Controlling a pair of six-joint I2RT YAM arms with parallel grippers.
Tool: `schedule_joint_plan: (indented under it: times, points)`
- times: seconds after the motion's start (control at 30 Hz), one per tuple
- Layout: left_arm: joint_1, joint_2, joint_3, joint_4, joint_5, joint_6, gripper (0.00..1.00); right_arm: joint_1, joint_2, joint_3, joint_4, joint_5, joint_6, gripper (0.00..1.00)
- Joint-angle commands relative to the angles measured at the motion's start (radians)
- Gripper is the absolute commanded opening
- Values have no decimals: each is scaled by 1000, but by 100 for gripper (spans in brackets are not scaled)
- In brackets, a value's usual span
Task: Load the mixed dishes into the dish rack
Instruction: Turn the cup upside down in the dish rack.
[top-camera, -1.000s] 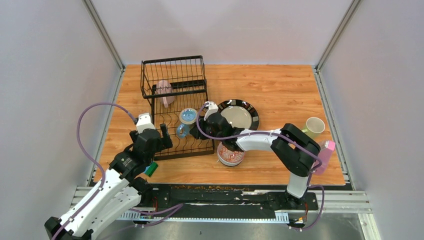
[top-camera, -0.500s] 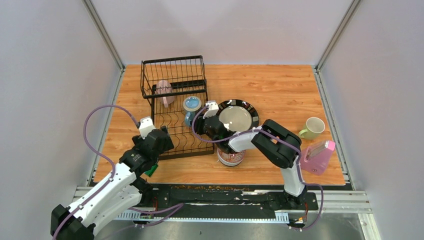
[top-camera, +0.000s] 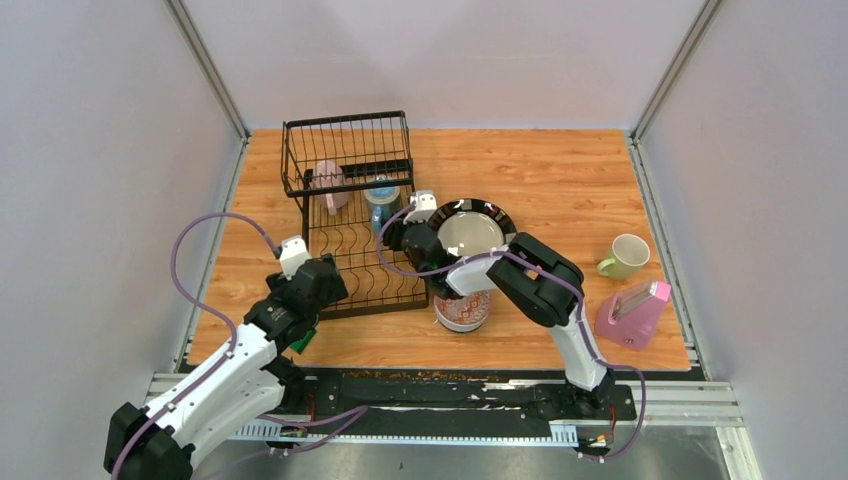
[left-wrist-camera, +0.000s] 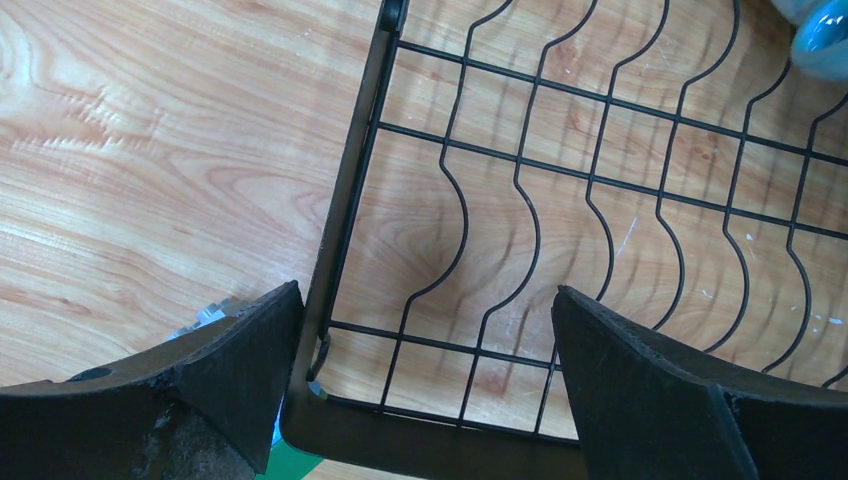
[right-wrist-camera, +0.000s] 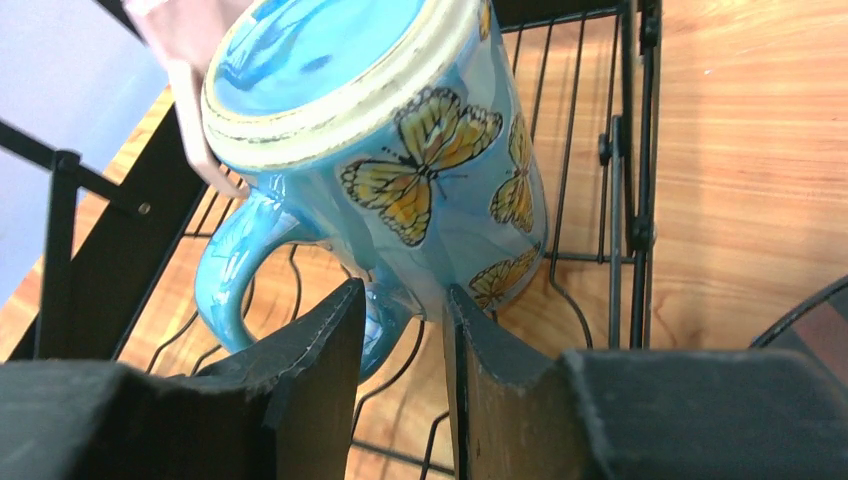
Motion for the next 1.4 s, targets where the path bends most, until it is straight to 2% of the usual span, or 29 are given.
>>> schedule_joint_plan:
  times: [0.0,0.13,0.33,0.5,0.6,0.77,1.03,1.17,1.37]
  points:
    - [8,22,-7,70,31,-10,100,-13,60,81,69,47,-11,35]
    - [15,26,-8,77,41,2,100,-34,74,109,53,0,31,35]
    - [21,24,-7,83,56,13,100,-70,85,199,-92,0,93,36]
    - [24,25,-12,109,88,30,100,-81,118,254,-115,-1,105,38]
    - [24,25,-12,129,107,42,100,-100,137,293,-177,-36,168,38]
    - [24,24,-19,160,159,66,99,-102,144,274,-153,46,258,40]
    - [24,21,-30,222,247,116,96,-111,184,355,-268,114,362,37]
    - [25,20,-39,281,327,154,91,-130,178,352,-281,51,369,37]
    - [24,21,-26,283,367,170,86,-149,127,336,-302,-80,273,37]
